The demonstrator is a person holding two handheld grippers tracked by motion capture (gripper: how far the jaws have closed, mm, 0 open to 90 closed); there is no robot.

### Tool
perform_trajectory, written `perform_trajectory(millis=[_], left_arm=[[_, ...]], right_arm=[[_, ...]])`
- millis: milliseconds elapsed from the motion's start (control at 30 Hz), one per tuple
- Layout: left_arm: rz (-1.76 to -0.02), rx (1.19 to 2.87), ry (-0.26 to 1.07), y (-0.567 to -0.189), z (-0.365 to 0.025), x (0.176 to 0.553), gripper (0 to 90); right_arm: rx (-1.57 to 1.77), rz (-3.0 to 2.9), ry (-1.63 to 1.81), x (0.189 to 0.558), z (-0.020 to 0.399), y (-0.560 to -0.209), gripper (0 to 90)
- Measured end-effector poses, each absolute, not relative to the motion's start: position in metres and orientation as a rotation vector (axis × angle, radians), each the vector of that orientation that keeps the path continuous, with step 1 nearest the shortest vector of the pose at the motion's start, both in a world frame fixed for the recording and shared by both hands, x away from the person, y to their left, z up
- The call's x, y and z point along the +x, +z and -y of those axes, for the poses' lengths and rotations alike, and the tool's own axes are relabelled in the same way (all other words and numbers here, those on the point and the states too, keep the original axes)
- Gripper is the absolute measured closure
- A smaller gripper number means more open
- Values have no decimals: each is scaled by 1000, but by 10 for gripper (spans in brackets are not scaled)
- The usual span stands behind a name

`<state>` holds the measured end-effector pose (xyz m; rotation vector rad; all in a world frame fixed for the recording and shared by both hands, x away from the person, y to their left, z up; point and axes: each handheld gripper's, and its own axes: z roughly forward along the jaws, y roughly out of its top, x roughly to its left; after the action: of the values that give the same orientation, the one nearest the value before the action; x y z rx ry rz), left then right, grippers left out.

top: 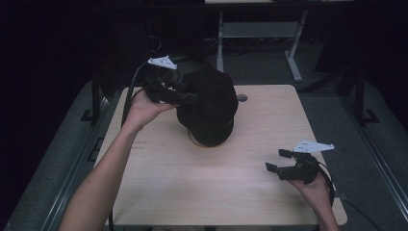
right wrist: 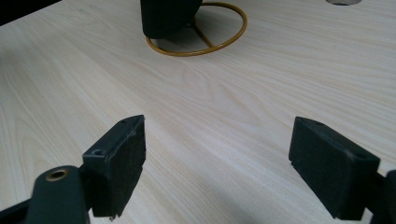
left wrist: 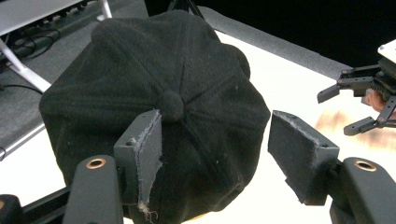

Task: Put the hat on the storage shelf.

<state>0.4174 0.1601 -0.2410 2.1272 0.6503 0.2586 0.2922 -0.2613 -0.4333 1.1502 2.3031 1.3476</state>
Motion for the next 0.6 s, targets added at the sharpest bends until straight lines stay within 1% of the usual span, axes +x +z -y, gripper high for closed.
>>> perform_trajectory(millis=[600], left_arm=[[-686,2114,222,-274,-174,398,323]], right_arm=[[1137,-2308,1333,290,258,-434,183]])
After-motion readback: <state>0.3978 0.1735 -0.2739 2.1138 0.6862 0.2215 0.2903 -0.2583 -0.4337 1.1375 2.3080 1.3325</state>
